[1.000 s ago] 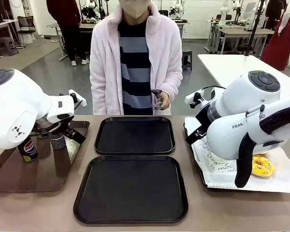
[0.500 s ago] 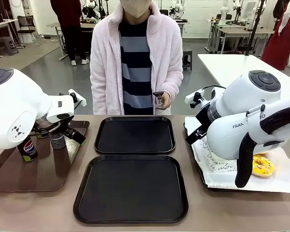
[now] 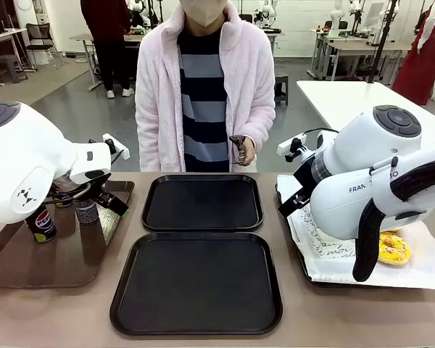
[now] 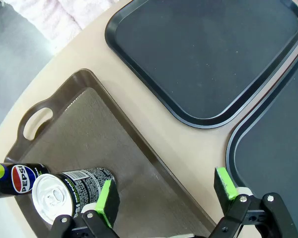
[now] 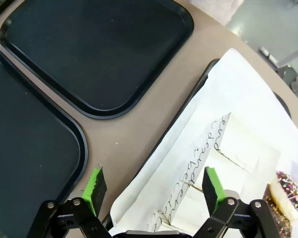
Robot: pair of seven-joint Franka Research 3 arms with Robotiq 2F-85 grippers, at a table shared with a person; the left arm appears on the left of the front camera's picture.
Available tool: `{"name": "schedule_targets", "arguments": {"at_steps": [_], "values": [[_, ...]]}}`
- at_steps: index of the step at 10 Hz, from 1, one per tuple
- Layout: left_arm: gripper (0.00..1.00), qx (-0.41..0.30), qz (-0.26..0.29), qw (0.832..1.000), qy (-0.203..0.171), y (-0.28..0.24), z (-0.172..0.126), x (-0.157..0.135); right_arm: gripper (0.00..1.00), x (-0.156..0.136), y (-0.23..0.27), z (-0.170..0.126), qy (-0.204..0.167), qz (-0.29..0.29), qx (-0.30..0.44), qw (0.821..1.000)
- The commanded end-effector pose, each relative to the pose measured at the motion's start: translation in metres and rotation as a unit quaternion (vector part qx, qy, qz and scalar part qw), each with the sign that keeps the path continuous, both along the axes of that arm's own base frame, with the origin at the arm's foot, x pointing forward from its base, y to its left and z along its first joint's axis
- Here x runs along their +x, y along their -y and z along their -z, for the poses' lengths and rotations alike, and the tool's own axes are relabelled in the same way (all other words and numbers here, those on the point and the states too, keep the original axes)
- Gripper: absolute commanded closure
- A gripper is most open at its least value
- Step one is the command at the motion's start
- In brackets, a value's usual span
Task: Set up donuts and drinks on trays.
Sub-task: Pick up one Pepsi coke and place it on the Flat Tray.
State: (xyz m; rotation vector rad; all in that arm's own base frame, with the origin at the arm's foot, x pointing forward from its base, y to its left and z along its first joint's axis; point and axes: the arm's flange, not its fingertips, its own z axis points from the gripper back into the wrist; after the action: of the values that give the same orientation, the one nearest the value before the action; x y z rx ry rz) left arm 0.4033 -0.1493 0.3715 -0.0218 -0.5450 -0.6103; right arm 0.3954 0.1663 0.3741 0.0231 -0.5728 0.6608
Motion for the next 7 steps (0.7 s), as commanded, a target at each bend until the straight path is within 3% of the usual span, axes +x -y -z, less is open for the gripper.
{"name": "schedule_targets", "arguments": {"at_steps": [1,2,3,6,7], "values": [[0.00,0.000,0.000,1.000,0.000,0.000,0.000,0.000,0.00,0.000,0.000,0.000,0.000,0.000,0.000,1.000],[0.00,0.000,0.000,1.000,0.000,0.000,0.000,0.000,0.00,0.000,0.000,0.000,0.000,0.000,0.000,1.000],[0.00,-0.001,-0.007,0.999,-0.038,-0.004,-0.006,-0.013,0.00,-0.012,0.006,-0.007,-0.023,-0.005,-0.008,1.000],[0.00,0.030,0.014,0.995,-0.098,-0.025,-0.054,-0.064,0.00,-0.071,0.030,-0.060,-0.084,-0.002,-0.078,0.993],[0.00,0.030,0.021,0.994,-0.102,-0.033,-0.069,-0.089,0.00,-0.096,0.037,-0.073,-0.105,-0.014,-0.113,0.988]]}}
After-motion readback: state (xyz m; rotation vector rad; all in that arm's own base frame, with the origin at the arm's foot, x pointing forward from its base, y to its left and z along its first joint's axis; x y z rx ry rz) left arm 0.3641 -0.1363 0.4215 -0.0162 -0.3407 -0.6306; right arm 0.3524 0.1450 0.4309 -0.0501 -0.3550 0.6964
